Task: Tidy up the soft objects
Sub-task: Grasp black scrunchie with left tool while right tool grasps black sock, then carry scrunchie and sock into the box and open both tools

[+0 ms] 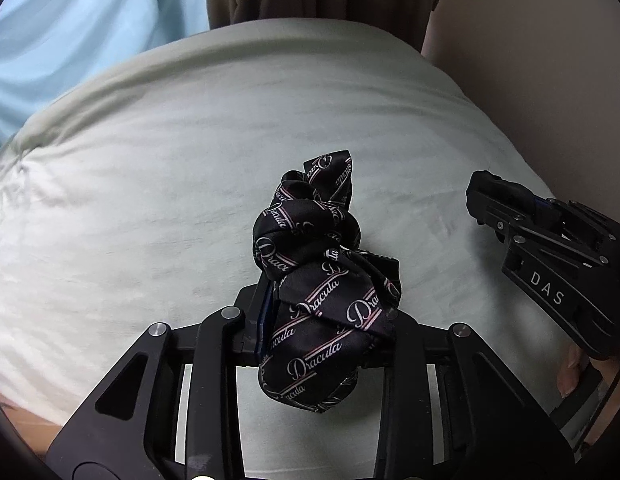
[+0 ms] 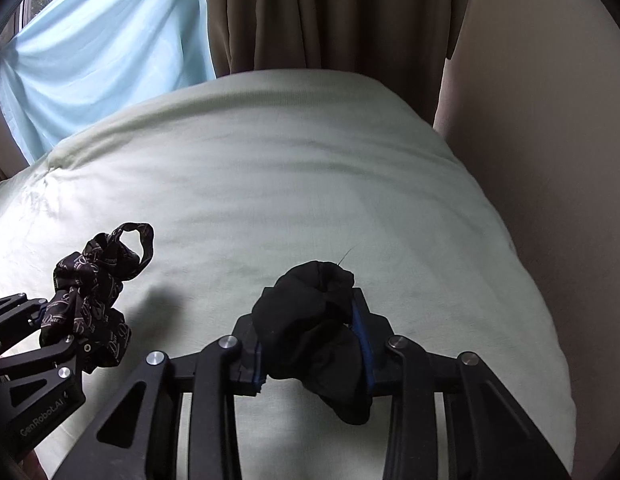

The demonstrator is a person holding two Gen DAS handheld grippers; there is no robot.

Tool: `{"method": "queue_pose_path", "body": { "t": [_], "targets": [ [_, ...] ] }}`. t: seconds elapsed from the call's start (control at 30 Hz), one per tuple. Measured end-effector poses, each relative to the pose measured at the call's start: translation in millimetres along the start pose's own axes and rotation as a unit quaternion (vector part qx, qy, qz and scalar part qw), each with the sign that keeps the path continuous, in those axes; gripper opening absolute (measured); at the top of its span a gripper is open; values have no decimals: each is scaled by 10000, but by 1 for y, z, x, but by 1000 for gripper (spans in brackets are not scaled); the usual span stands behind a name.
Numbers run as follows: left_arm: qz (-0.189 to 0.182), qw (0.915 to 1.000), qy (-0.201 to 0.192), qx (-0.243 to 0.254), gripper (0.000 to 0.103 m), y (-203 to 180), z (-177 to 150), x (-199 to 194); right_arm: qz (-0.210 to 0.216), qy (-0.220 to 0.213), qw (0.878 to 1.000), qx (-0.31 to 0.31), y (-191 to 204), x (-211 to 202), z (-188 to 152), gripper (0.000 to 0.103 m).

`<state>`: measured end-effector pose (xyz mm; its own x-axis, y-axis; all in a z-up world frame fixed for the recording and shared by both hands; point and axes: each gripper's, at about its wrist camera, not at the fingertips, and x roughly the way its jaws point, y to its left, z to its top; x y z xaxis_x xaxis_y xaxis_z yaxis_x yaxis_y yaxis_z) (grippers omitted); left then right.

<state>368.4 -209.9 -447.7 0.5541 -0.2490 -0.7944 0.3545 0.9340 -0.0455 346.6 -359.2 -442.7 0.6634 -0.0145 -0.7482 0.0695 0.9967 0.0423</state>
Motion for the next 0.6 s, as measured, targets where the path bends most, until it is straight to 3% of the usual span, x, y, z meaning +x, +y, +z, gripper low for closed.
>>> {"method": "queue_pose_path", "body": {
  "t": [0.27,0.6],
  "targets": [
    [-6,9992,-352,-168,27,1,25,-73,89,-296,9995,76,3,-66,23,32],
    [-24,9956,-609,-707,27,29,30,-218,339,-568,9977,-122,38,-191,50,32]
  ]
}}
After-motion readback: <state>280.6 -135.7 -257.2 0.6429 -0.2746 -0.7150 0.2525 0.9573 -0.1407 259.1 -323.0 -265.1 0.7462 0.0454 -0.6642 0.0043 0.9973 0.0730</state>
